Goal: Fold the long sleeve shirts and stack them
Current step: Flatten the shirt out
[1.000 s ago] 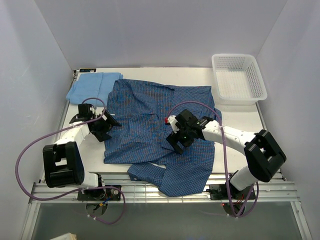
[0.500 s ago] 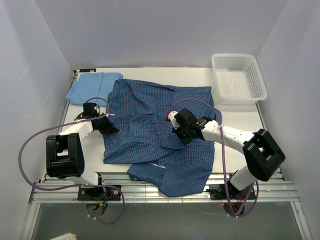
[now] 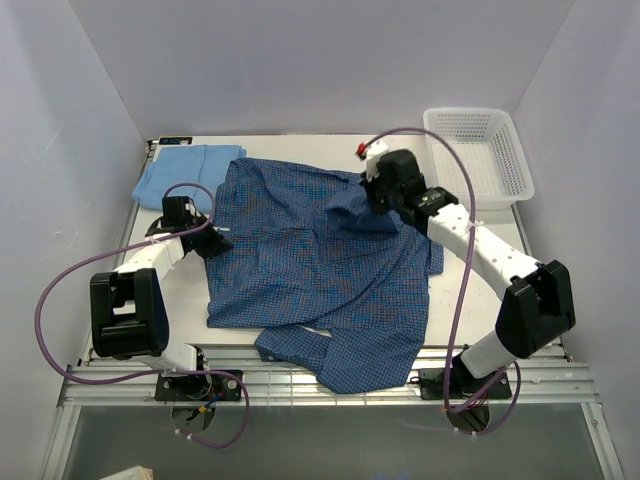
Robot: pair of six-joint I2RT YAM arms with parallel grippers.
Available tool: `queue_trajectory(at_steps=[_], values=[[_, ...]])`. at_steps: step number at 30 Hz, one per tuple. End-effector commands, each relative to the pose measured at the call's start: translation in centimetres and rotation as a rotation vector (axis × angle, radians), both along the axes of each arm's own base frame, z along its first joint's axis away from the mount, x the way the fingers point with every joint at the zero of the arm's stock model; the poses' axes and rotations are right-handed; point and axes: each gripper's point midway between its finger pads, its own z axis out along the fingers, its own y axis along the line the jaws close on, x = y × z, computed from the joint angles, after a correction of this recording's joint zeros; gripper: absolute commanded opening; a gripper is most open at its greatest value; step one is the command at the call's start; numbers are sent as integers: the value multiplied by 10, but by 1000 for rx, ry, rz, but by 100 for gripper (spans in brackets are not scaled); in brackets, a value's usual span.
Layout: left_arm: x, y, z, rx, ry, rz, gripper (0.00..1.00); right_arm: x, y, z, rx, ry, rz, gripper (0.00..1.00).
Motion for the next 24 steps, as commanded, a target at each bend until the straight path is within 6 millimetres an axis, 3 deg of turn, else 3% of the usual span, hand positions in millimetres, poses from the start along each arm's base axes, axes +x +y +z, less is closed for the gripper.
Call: queue_trajectory(at_steps=[1,2,3,4,5,6,7,8,9,11,12,13,15,16,17,18,19,20,21,22,24], values=[[17,4,17,27,-69,-5,0,91,-14,84,104,-291,-112,8],[18,3,17,24,-65,-6,0,117,-36,101,116,-341,-174,8],[19,3,17,21,-64,-8,0,140,-45,124,148,-411,-210,8],[21,3,16,19,-60,-11,0,170,-57,116,147,-414,-269,8],[22,2,16,14,-59,-14,0,196,-82,172,244,-508,-372,8],[23,2,17,15,-57,-13,0,211,-92,186,280,-534,-421,8],[24,2,17,15,-54,-13,0,232,-97,178,290,-529,-447,8],[26,2,19,12,-60,-12,0,239,-106,218,373,-594,-485,11],[26,2,20,14,-61,-11,0,245,-105,222,377,-602,-477,36],[27,3,21,16,-62,-9,0,250,-102,216,352,-573,-472,64],[26,3,21,17,-52,-4,0,247,-101,220,350,-568,-458,91],[25,4,19,18,-42,-1,0,242,-96,214,342,-543,-422,99],[24,3,19,12,-30,-3,0,222,-93,198,326,-491,-381,90],[22,2,18,5,-14,-7,6,213,-88,193,332,-471,-344,90],[20,0,18,-1,-10,-11,33,203,-87,187,332,-450,-329,90],[17,0,20,-3,-8,-13,49,192,-85,180,331,-426,-309,90],[12,-1,19,-5,8,-13,63,168,-88,166,325,-384,-303,90],[9,0,19,-1,17,-8,71,155,-88,156,330,-358,-305,90],[4,0,19,-1,28,-5,75,140,-86,148,345,-329,-288,90],[-6,-1,24,1,33,-5,77,111,-89,124,360,-268,-295,90],[-20,3,27,25,40,7,82,84,-92,99,376,-215,-316,90]])
